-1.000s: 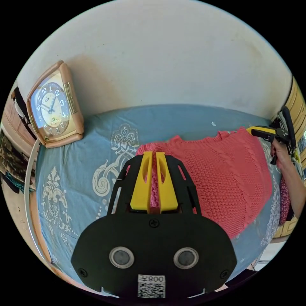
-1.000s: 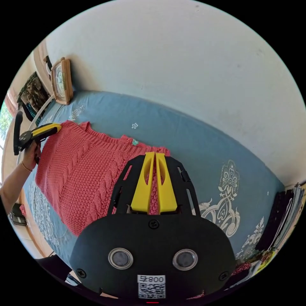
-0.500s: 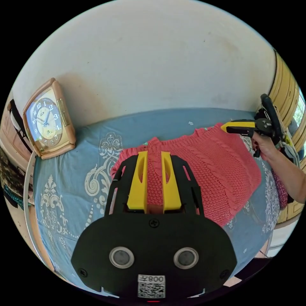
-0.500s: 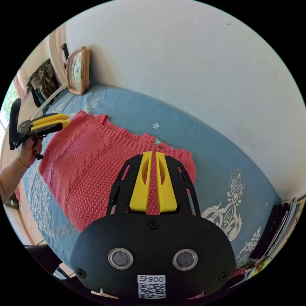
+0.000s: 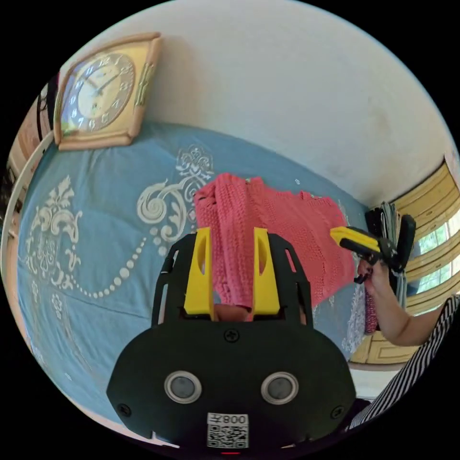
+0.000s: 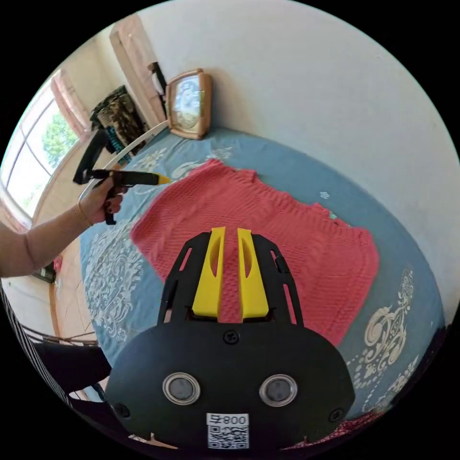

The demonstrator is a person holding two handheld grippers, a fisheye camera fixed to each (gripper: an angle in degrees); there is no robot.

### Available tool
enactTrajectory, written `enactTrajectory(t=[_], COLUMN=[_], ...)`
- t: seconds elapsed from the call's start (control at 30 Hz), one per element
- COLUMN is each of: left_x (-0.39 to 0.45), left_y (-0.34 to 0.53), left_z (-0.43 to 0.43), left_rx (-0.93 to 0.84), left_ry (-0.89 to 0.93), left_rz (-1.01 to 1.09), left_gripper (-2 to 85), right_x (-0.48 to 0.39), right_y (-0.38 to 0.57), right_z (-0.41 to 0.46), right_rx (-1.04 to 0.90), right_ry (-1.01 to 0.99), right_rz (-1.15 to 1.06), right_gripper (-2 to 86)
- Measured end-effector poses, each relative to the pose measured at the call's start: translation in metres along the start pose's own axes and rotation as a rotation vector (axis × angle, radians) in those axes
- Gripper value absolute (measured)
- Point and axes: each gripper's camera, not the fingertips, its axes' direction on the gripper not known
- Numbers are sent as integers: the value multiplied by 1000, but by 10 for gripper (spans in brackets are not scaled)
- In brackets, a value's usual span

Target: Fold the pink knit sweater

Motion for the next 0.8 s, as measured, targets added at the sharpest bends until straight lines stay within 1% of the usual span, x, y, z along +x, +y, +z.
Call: enactTrajectory(t=[0.07, 0.13, 0.2, 0.3, 0.4, 0.53, 0.63, 0.73, 0.8], left_x=[-23, -38, -57, -75, -85, -89, -86, -76, -64], left_y=[8, 15, 27, 44, 58, 80, 104, 123, 132], left_z=[2, 5, 9, 9, 12, 10, 4, 9, 18], left_rx=[-30, -57, -67, -43, -38, -61, -55, -82, -107], left_ry=[71, 105, 197, 272, 336, 359, 331, 326, 301], left_rz=[-50, -70, -118, -164, -192, -204, -221, -222, -206], left_gripper=[133, 137, 139, 141, 145, 151, 152, 151, 147], right_x=[-34, -52, -50, -31, -28, -46, -50, -49, -54], right_y=[-1, -5, -10, -17, -29, -62, -103, -145, -171], right_z=[16, 26, 26, 25, 34, 41, 56, 83, 113], right_rx=[-28, -52, -32, -17, -34, -7, -12, -80, -176], right_ry=[-44, -37, -24, -32, -56, -32, -38, -50, -66], right_rz=[-48, -71, -15, 73, 79, -9, -32, -6, 13], right_gripper=[51, 43, 29, 23, 28, 53, 71, 82, 91])
